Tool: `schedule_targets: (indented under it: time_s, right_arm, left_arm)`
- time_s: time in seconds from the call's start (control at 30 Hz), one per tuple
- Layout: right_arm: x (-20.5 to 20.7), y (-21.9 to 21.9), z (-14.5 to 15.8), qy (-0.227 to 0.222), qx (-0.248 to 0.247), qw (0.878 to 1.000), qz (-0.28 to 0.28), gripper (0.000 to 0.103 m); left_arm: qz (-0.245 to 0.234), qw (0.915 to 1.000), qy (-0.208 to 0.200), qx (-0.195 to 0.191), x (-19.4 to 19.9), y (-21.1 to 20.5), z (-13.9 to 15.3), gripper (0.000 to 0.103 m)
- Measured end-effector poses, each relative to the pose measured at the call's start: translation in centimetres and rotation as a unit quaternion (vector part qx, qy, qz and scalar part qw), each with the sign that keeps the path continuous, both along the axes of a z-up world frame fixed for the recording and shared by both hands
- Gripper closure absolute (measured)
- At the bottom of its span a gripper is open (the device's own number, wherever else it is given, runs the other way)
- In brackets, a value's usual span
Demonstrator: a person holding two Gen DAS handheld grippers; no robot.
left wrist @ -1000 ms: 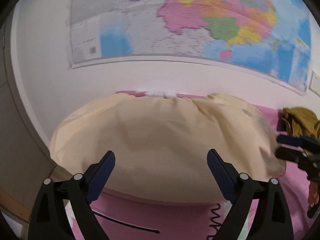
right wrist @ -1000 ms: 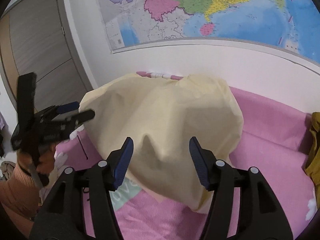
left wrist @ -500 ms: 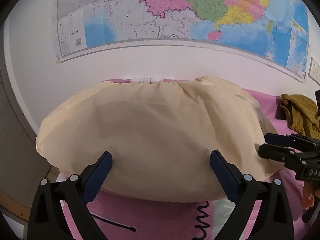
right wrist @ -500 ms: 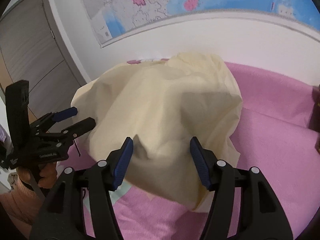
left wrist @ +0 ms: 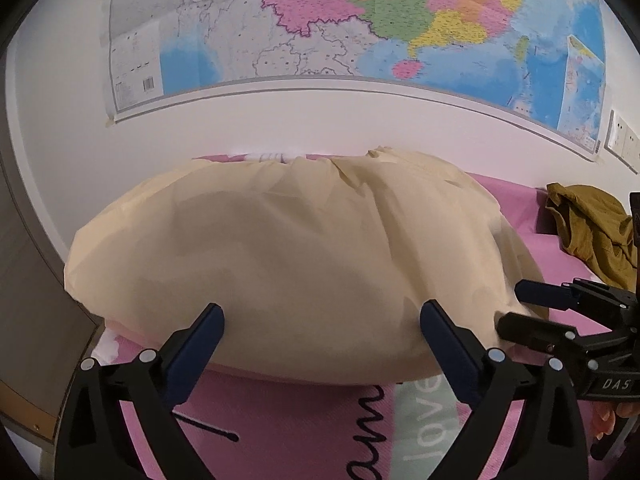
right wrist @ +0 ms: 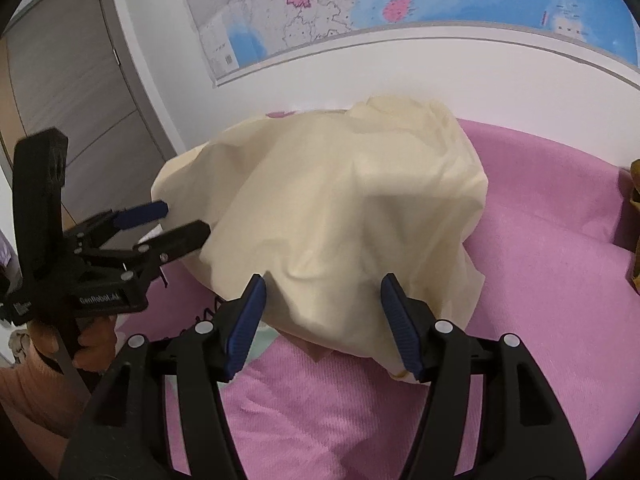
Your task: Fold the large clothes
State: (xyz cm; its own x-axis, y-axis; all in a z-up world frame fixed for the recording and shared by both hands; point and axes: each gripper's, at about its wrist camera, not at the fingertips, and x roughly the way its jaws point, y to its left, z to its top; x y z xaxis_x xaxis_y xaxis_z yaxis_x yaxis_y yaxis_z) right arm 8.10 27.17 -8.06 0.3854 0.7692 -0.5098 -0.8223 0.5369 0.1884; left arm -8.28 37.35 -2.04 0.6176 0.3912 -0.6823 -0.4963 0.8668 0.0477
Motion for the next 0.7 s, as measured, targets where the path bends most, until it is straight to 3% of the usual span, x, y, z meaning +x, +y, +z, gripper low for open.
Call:
schedule_targets:
  time_s: [0.5,0.7]
  right_arm:
    - [-0.7,-1.1,-1.2,-0.004,-0.016,1.0,-0.014,0.042]
    - [-1.3,-2.2,-0.9,-0.006,0.002,1.0,-0.016,0.04]
  left_arm:
    - [0.002,0.9998,-0.009,-0.017,-0.1,-2.3,-0.1,0.007]
    - [0.012,0.9997,-0.006,-0.021,-0.3,-3.0,-0.4,0.007]
